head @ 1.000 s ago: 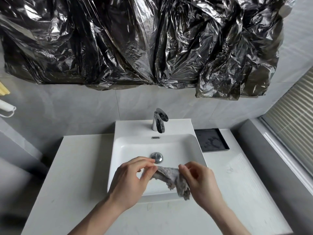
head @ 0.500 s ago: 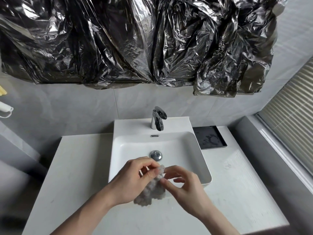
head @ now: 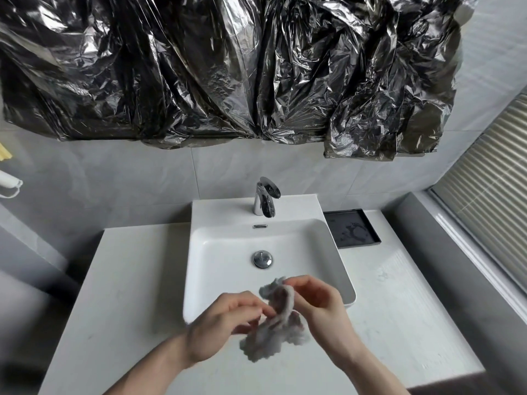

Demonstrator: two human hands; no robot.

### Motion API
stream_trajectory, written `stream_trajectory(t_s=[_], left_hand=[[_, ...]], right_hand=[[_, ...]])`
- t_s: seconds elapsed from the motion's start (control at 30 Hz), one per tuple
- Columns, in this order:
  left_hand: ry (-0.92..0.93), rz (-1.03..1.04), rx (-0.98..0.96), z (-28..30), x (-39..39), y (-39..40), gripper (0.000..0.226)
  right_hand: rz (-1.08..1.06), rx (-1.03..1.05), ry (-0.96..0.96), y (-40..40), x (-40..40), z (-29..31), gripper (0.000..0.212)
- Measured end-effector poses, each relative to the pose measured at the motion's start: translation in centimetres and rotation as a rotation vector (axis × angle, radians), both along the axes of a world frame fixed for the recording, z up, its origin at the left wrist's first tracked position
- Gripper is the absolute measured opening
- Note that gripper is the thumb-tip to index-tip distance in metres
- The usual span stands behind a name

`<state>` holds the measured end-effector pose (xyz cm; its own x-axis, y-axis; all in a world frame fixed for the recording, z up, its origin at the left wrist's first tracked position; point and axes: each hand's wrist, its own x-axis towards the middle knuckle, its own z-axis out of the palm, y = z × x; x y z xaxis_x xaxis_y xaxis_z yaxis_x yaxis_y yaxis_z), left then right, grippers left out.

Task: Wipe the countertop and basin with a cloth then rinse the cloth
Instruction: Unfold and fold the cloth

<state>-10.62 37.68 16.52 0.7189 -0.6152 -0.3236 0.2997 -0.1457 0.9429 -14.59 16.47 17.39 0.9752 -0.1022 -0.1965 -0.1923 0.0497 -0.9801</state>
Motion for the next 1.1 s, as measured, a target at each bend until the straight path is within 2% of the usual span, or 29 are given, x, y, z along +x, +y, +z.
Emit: stream_trajectory(t_s=[0.07,0.1,0.17,0.23,0.3,0.4,0.47,0.57,0.73,0.83,0.93,1.03,1.1], left_hand=[[0.233,0.151,-0.140,-1.0,-0.6,-0.6,0.028],[0.292,0.221,-0.152,-1.4,-0.8,-1.0,0.031],[0.352,0.272,-0.140,-1.5,-1.0,-2.0,0.040],[0.330,0.218,-0.131,-1.1,-0.8,-2.8,0.035],[0.226,0.184,-0.073,-0.4,-0.3,-3.2,0.023],[-0.065,0.244,0.097,-0.6,0.4,-3.2,0.010],[-0.260,0.302,0.203,-0.7,0.5,-3.1,0.007],[-0.492,0.375,0.215,-0.8,0.2,-3.4,0.008],[-0.624,0.307,0.147,0.2,-0.2,-4.3,0.012],[-0.656,0.224,0.134,1.4,-0.1,-4.9,0.011],[-0.656,0.098,0.180,2.5,-0.5,-5.9,0.013],[-0.650,-0.059,0.269,3.2,-1.7,-8.1,0.011],[-0.758,-0.098,0.353,3.4,-2.3,-9.8,0.009]], right_hand=[[-0.085,0.057,-0.048,-0.2,-0.4,0.1,0.003],[-0.109,0.052,-0.058,-0.3,-0.6,-0.1,0.004],[-0.130,0.027,-0.071,-0.5,-0.6,-0.7,0.015],[-0.139,0.022,-0.084,-0.5,-0.7,-0.6,0.022],[-0.143,0.031,-0.103,-0.9,-0.8,-0.3,0.020],[-0.136,0.003,-0.105,-2.0,-1.3,0.2,0.030],[-0.106,-0.136,-0.084,-2.6,-1.7,0.2,0.046],[-0.084,-0.356,-0.061,-3.4,-2.3,-0.3,0.058],[0.010,-0.563,0.067,-6.1,-3.0,-1.3,0.062],[0.088,-0.685,0.138,-7.9,-3.5,-1.8,0.056],[0.192,-0.797,0.148,-9.6,-3.8,-2.0,0.069],[0.347,-0.608,0.071,-9.3,-4.0,-1.1,0.080],[0.478,-0.507,0.010,-8.7,-3.6,-0.6,0.068]])
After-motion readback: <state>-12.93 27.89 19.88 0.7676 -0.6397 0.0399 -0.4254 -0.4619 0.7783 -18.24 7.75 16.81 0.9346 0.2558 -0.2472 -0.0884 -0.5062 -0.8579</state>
